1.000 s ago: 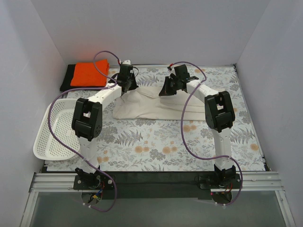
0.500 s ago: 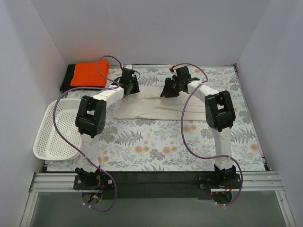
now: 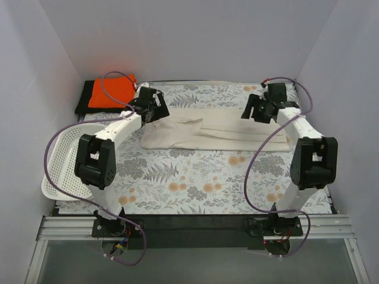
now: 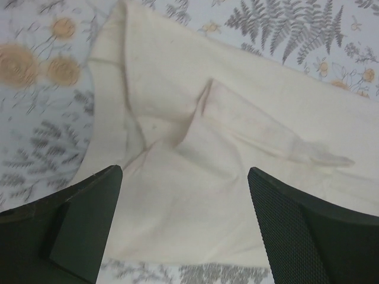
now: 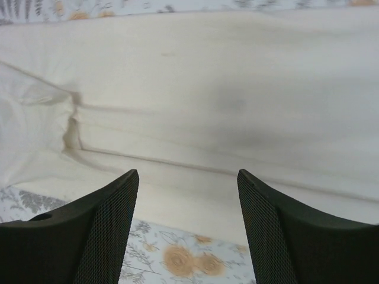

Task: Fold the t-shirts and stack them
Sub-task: Fold the tshirt

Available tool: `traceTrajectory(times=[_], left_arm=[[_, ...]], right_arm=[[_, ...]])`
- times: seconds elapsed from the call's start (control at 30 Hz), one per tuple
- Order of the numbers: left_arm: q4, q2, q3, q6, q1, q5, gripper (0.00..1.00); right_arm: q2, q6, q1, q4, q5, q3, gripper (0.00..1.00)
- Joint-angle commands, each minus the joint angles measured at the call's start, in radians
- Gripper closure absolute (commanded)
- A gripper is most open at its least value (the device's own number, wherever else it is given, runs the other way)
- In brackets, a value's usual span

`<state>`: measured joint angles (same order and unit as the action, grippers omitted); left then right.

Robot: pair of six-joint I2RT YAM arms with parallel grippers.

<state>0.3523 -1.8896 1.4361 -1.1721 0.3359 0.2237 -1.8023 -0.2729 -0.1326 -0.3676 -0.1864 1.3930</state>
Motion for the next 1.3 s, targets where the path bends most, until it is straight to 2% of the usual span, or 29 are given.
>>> traceTrajectory(times=[0.0, 0.1, 0.23, 0.43, 0.63, 1.13, 1.27], left_arm=[[0.094, 0.173, -0.159, -0.09, -0.049, 0.014, 0.19], [0.093, 0.24, -0.29, -0.11, -0.083, -0.013, 0.19], [0.076, 0.273, -0.374, -0.113, -0.095, -0.021, 0.19], [0.05, 0.238, -0.414, -0.107, -0.112, -0.004, 0.22], [0.017, 0.202, -0.434, -0.107, -0.113, -0.014, 0.28], [-0.013, 0.169, -0.46, -0.106, -0.113, -0.015, 0.38], [-0.013, 0.156, -0.454, -0.106, -0.113, -0.02, 0.45]], right_arm=[[0.116, 0.02, 0.102, -0.044, 0.051, -0.135, 0.37], [0.201, -0.012, 0.217, -0.047, 0.053, -0.248, 0.38], [0.267, -0.074, 0.387, -0.047, 0.013, -0.363, 0.4], [0.294, -0.118, 0.523, -0.025, 0.005, -0.457, 0.4], [0.253, -0.127, 0.573, 0.011, -0.012, -0.48, 0.4], [0.133, -0.184, 0.59, 0.157, -0.05, -0.494, 0.44], [0.121, -0.19, 0.594, 0.176, -0.042, -0.506, 0.45]])
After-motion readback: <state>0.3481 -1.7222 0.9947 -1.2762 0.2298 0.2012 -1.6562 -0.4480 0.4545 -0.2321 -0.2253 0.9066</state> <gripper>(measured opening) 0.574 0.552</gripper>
